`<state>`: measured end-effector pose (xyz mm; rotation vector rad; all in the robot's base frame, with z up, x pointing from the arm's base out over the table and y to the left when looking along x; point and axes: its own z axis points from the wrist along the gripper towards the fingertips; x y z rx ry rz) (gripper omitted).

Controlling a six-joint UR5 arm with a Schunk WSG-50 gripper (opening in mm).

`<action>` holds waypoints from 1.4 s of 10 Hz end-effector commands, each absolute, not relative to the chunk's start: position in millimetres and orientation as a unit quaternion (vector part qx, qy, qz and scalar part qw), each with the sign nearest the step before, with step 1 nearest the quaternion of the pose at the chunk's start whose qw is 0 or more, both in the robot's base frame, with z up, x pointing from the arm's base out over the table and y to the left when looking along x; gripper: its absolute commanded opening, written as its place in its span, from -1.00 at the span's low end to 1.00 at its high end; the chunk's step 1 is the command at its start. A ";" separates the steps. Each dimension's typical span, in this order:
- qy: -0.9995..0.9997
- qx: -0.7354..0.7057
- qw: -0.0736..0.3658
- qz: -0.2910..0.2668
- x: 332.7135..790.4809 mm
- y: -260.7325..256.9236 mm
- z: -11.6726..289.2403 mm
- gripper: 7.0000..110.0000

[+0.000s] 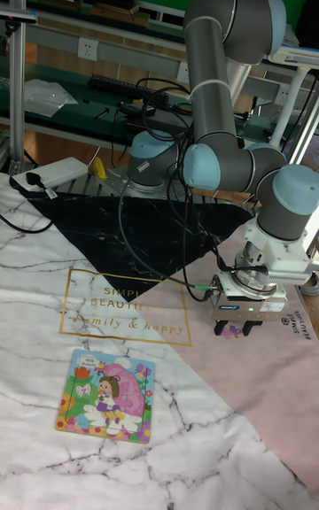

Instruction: Assemble one piece of a puzzle

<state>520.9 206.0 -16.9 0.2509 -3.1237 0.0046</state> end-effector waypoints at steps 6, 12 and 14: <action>-0.998 0.069 0.004 0.004 521.7 204.3 -15.5 -0.28; -0.997 0.082 0.003 0.002 529.2 198.8 -5.0 -0.28; -0.996 0.088 0.002 -0.001 533.8 191.9 0.7 -0.28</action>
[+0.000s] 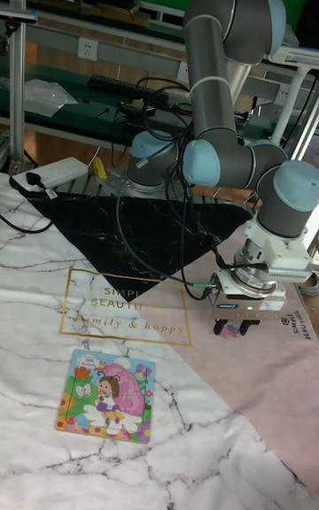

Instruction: Assemble one piece of a puzzle

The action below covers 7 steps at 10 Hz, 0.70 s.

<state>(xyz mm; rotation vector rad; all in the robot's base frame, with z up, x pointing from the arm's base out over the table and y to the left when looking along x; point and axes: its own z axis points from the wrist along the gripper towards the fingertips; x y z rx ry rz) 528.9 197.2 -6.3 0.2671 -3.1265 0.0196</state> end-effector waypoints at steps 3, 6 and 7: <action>-0.995 0.099 0.001 -0.004 544.4 172.0 10.9 -0.28; -0.994 0.110 -0.004 -0.005 559.8 148.0 17.8 -0.28; -0.993 0.117 -0.006 -0.007 568.3 137.3 22.5 -0.28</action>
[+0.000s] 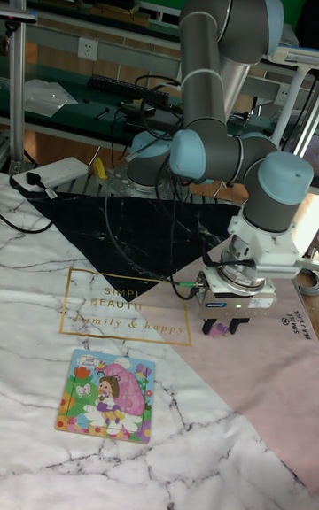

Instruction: Assemble one piece of a puzzle

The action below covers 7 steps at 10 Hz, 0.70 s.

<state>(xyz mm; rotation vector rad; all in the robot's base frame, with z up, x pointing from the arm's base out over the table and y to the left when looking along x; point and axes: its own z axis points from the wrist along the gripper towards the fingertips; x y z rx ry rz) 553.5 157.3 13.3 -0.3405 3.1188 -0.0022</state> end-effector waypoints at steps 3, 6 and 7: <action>0.993 -0.121 0.014 0.001 596.5 112.3 31.5 -0.28; 0.994 -0.107 0.023 -0.006 620.5 100.8 27.8 -0.28; 0.994 -0.101 0.027 -0.008 626.9 101.3 24.2 -0.28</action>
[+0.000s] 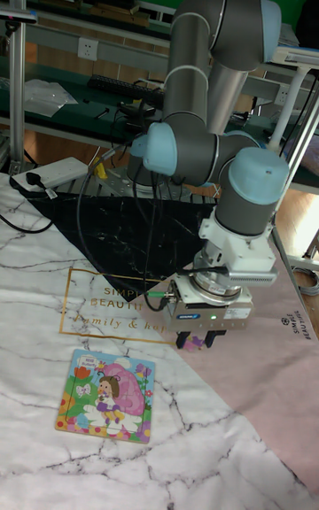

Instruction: Assemble one piece of a puzzle

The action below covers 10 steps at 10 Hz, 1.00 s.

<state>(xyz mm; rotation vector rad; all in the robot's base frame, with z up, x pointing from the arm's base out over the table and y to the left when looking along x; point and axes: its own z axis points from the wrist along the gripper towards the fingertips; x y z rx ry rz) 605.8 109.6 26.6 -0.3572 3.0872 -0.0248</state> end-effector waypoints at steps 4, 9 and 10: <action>0.994 -0.101 0.032 -0.034 640.5 99.5 31.6 -0.28; 0.987 -0.131 0.055 -0.075 661.0 91.3 39.0 -0.28; 0.987 -0.131 0.054 -0.077 661.6 90.6 38.2 -0.28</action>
